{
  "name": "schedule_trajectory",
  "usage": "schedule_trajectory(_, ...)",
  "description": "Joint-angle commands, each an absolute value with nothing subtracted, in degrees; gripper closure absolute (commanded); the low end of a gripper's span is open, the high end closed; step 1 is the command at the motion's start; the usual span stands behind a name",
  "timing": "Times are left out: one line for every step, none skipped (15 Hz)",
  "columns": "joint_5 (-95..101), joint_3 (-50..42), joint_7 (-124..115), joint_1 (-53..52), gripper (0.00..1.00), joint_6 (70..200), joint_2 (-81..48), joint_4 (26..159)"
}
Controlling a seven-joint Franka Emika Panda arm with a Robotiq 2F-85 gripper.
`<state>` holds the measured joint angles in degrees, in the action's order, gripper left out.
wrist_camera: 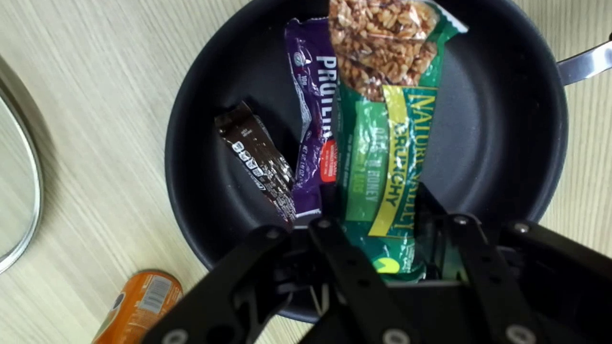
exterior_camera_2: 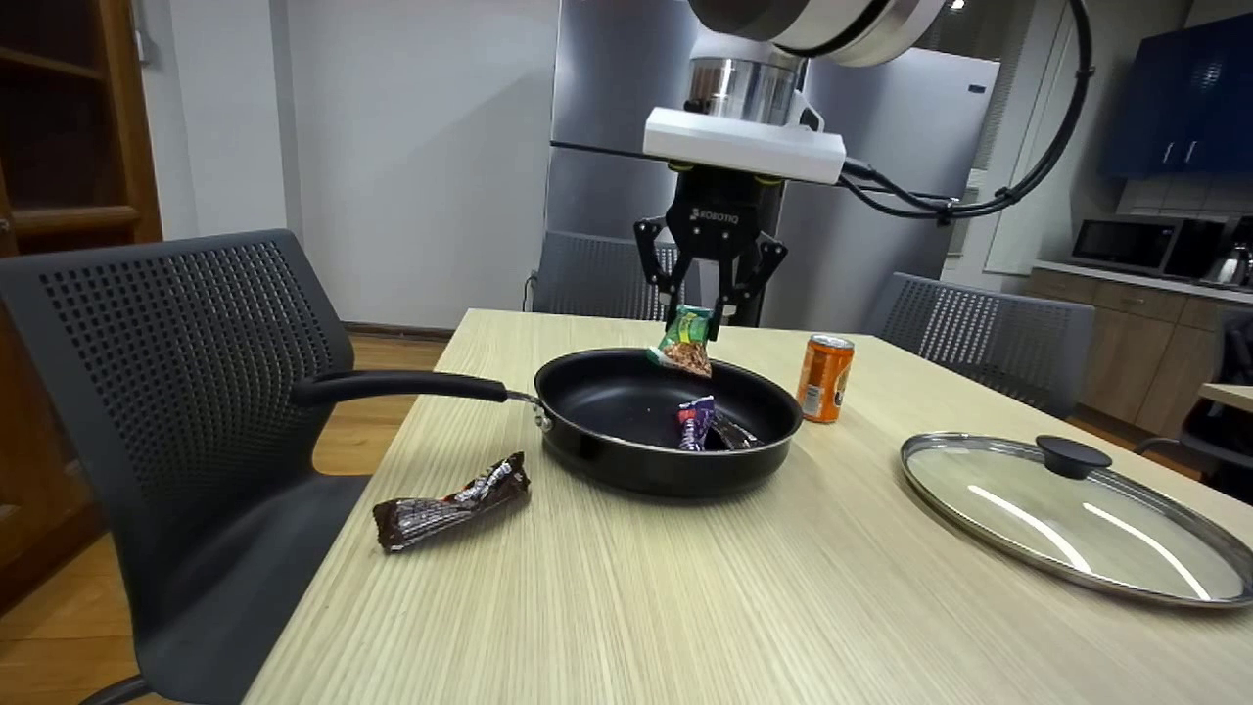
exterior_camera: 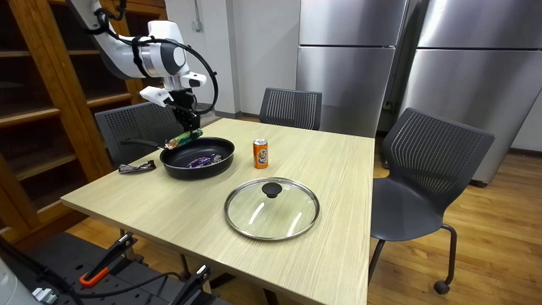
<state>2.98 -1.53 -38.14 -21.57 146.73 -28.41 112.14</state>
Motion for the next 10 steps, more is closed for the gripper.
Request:
schedule_trajectory(1.74,0.49,-35.4,-19.45,0.85,141.51,-32.47,105.11)
schedule_trajectory(1.61,0.55,-35.35,-19.34,0.85,140.56,-33.37,103.83)
schedule_trajectory(1.7,0.37,-35.74,-19.49,0.85,139.56,-34.45,102.51)
schedule_trajectory(1.59,0.46,-35.71,-19.43,0.85,138.37,-35.54,101.16)
schedule_trajectory(1.69,0.3,-36.11,-19.61,0.85,137.27,-36.61,99.84)
schedule_trajectory(1.62,0.3,-36.27,-19.66,0.85,136.04,-37.77,98.44)
schedule_trajectory(1.57,0.29,-36.33,-19.69,0.85,135.13,-38.76,97.24)
schedule_trajectory(1.54,0.23,-36.53,-19.76,0.85,133.99,-39.87,95.85)
schedule_trajectory(1.45,0.25,-36.52,-19.75,0.85,133.12,-40.84,94.69)
schedule_trajectory(1.46,0.18,-36.64,-19.8,0.85,132.1,-41.71,93.54)
